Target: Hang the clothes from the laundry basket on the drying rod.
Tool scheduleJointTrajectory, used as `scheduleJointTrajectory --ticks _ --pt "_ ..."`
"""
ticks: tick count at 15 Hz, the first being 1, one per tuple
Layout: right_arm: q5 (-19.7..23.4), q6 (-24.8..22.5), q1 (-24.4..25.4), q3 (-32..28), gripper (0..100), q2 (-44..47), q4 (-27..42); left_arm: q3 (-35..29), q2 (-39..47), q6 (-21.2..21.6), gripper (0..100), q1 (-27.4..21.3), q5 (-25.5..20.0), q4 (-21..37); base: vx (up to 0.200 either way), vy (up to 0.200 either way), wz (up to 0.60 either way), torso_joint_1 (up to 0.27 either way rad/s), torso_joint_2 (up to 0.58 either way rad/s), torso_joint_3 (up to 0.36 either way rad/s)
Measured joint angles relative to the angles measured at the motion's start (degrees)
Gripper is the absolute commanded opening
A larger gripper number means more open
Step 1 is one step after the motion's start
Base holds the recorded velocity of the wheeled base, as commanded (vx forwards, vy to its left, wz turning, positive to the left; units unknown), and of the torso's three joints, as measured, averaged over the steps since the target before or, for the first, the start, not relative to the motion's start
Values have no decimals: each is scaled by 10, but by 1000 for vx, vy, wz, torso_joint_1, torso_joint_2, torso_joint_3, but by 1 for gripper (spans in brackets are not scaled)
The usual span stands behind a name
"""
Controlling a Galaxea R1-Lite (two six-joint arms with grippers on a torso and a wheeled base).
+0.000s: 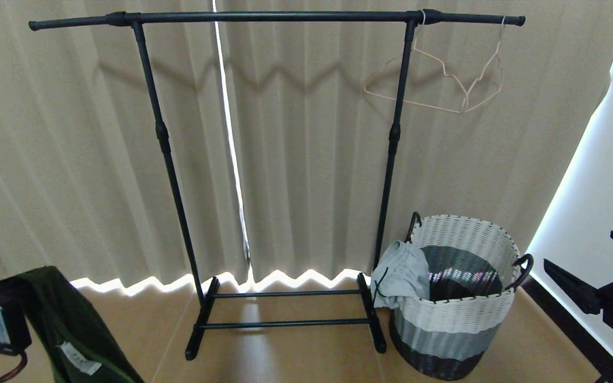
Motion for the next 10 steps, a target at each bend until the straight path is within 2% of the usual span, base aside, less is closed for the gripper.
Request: scheduleJointTrajectory --ticks 2,3,6,10 --pt "3 6 -24 58 100 -6 -93 42 -39 -27 0 9 -3 -1 0 0 0 0 0 0" --pt "4 9 -30 77 100 -7 -113 51 -51 -24 0 10 -4 0 0 0 0 0 0 0" --pt "4 30 -35 91 100 -9 -119 49 -68 -21 0 10 -4 -3 0 0 0 0 0 0" --pt "4 39 -36 73 100 -4 -113 56 -75 -13 0 10 -4 -3 0 0 0 0 0 0"
